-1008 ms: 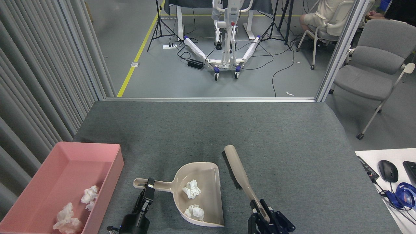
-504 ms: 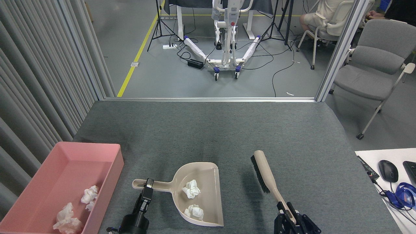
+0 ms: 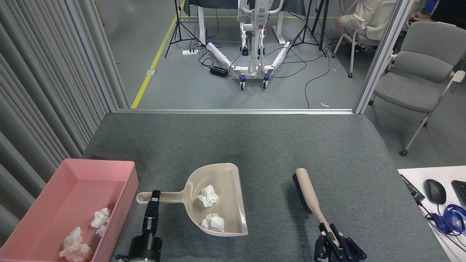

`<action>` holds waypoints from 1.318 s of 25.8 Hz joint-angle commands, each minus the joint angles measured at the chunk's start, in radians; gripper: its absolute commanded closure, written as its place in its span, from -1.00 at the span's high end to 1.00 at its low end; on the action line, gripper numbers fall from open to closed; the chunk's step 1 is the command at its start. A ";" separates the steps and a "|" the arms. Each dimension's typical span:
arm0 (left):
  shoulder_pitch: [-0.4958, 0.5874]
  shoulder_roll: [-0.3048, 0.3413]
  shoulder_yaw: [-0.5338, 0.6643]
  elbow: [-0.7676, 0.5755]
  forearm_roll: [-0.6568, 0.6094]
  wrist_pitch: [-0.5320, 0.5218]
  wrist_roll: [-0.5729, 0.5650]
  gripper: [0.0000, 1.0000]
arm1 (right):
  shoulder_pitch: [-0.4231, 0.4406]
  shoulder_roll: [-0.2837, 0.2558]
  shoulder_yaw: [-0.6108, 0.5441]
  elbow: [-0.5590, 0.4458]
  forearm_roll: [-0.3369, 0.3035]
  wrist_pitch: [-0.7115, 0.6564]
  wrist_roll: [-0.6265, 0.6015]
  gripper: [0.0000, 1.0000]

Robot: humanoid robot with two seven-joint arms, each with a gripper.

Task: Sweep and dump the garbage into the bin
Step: 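Lift the dustpan with the left gripper and carry it over the pink bin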

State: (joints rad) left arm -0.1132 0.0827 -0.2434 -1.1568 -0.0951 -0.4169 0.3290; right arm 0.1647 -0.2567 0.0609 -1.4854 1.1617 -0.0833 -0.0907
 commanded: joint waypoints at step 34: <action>0.078 0.345 0.007 -0.231 0.386 0.023 0.018 -1.00 | -0.028 0.005 -0.010 0.050 0.003 0.066 -0.053 0.78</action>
State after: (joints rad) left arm -0.0370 0.3848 -0.2480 -1.3834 0.2526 -0.3968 0.3461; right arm 0.1366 -0.2514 0.0506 -1.4293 1.1643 -0.0174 -0.1343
